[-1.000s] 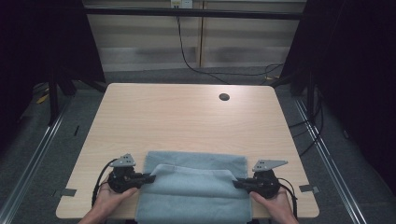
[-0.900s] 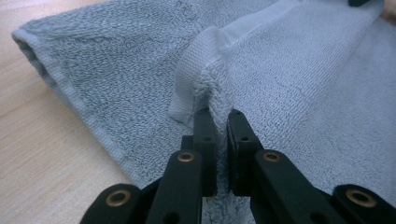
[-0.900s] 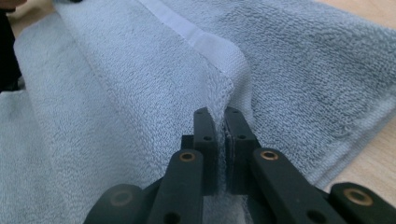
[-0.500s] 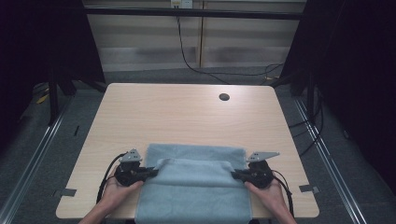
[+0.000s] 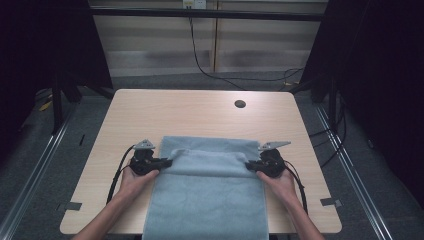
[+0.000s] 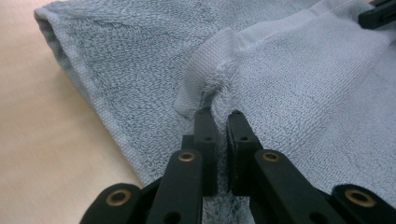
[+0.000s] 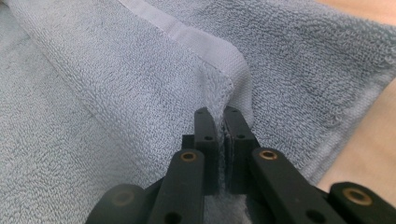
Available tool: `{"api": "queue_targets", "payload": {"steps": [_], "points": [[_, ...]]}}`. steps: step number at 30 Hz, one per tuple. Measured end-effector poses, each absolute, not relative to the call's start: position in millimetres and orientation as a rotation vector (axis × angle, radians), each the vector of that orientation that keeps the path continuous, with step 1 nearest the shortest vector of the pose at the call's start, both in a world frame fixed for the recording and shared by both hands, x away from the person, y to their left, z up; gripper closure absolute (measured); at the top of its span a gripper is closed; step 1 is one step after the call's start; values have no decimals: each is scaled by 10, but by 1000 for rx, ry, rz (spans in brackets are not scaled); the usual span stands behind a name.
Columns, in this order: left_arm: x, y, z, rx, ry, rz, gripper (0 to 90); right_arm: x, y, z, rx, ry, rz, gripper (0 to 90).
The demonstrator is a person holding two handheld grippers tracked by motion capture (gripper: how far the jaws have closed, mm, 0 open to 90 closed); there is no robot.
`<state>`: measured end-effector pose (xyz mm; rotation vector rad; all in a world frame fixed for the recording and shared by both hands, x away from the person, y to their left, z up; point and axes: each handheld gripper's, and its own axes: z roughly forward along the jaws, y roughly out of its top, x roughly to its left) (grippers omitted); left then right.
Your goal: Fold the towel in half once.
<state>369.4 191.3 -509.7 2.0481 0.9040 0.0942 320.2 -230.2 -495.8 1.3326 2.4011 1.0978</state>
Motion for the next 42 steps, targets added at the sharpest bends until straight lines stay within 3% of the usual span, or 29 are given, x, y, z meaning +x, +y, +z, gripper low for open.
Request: {"api": "queue_targets", "payload": {"steps": [14, 42], "points": [[4097, 1810, -5081, 2053, 965, 163, 849, 3787, -2283, -4978, 1394, 2347, 1079, 860], [4612, 1681, -4998, 2064, 1006, 243, 851, 4232, -2251, -4993, 1495, 2221, 1064, 861]]}}
